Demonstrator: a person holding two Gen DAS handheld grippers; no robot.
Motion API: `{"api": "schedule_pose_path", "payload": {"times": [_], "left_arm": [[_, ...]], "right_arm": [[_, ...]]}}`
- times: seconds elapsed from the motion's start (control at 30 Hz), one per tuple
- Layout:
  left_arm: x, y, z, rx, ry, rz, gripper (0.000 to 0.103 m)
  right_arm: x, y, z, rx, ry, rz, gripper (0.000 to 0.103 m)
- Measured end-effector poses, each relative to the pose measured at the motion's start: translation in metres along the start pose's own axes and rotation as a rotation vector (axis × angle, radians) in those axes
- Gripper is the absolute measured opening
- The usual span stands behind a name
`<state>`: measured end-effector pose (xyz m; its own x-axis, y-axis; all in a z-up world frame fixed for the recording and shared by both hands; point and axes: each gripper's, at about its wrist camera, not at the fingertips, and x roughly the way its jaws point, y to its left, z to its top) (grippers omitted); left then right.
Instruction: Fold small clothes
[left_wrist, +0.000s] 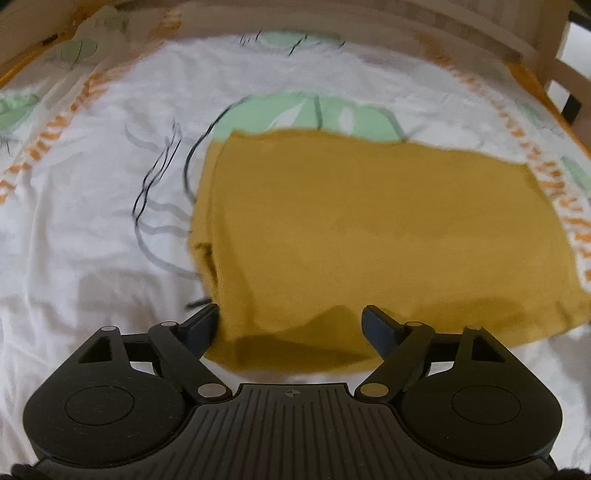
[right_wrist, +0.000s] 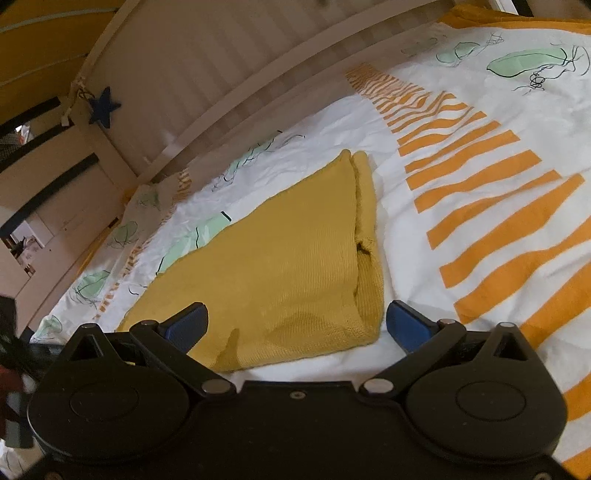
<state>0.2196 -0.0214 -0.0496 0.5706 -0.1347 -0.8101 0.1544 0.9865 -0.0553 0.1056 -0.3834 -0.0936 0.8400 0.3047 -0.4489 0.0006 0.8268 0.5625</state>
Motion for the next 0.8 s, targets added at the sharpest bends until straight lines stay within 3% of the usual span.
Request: {"api": "schedule_pose_path", "payload": {"times": [0.2, 0.4, 0.63, 0.8], "left_arm": [[-0.008, -0.040, 0.032, 0.001, -0.046, -0.035, 0.082], [0.013, -0.073, 0.060, 0.018, -0.052, -0.020, 0.082], [0.048, -0.091, 0.075, 0.024, 0.004, 0.017, 0.082], [0.076, -0.093, 0.073, 0.018, 0.096, 0.010, 0.081]], "right_arm": [[-0.003, -0.003, 0.005, 0.035, 0.036, 0.010, 0.103], [-0.012, -0.010, 0.011, 0.091, 0.089, 0.039, 0.102], [-0.017, -0.021, 0.017, 0.181, 0.116, 0.068, 0.102], [-0.017, -0.030, 0.020, 0.246, 0.109, 0.093, 0.102]]}}
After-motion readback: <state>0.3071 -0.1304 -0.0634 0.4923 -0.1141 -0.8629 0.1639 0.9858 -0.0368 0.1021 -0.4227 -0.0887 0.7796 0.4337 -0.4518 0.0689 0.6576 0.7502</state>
